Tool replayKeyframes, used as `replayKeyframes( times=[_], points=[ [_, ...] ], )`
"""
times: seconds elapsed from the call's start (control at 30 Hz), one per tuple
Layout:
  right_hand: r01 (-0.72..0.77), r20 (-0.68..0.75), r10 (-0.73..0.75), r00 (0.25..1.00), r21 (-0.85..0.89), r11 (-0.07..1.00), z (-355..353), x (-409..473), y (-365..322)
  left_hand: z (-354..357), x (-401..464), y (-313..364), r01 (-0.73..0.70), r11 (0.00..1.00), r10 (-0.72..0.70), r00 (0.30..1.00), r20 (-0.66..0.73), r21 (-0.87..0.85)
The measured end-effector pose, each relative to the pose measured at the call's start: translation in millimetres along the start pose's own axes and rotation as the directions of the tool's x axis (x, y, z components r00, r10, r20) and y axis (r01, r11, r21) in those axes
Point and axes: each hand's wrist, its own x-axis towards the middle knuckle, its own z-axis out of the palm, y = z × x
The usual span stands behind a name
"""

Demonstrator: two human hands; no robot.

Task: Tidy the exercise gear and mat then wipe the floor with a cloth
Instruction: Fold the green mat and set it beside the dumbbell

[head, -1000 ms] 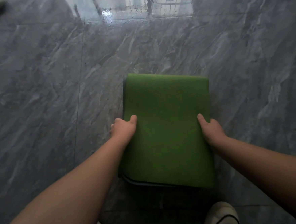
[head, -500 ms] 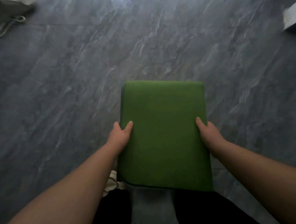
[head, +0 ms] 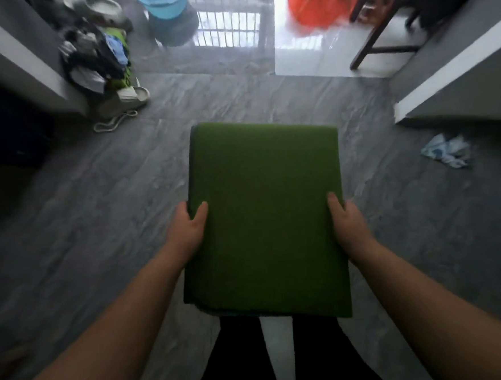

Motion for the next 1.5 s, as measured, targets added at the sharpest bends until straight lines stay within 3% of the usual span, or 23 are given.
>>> replayKeyframes(
  times=[0.13, 0.27, 0.53, 0.77, 1.0, 1.23, 1.5],
  points=[
    [0.090, -0.160, -0.096, 0.982, -0.044, 0.995, -30, -76, -31, -44, -57, 42, -0.085, 0.995, 0.085, 0.996, 0.002, 0.050],
    [0.131, -0.272, -0.118, 0.955, 0.030, 0.991, -54, -128, -34, -62, -97, 73, -0.238, 0.969, 0.236, 0.971, 0.039, 0.067],
    [0.143, -0.431, -0.045, 0.901, 0.198, 0.970, -135, -190, 6, -1, -162, 126, -0.396, 0.912, 0.381, 0.915, 0.134, 0.107],
    [0.135, -0.645, 0.044, 0.763, 0.225, 0.965, -268, -244, 117, 156, -259, 178, -0.616, 0.786, 0.587, 0.770, 0.250, 0.055],
    [0.181, -0.810, 0.161, 0.564, 0.312, 0.933, -410, -299, 276, 357, -384, 202, -0.702, 0.712, 0.635, 0.652, 0.415, 0.014],
    [0.191, -0.821, 0.328, 0.468, 0.456, 0.869, -511, -343, 394, 512, -482, 225, -0.753, 0.658, 0.581, 0.509, 0.635, 0.002],
    [0.192, -0.815, 0.451, 0.365, 0.539, 0.820, -604, -324, 450, 649, -522, 283, -0.826, 0.563, 0.566, 0.415, 0.712, 0.034]
  ],
)
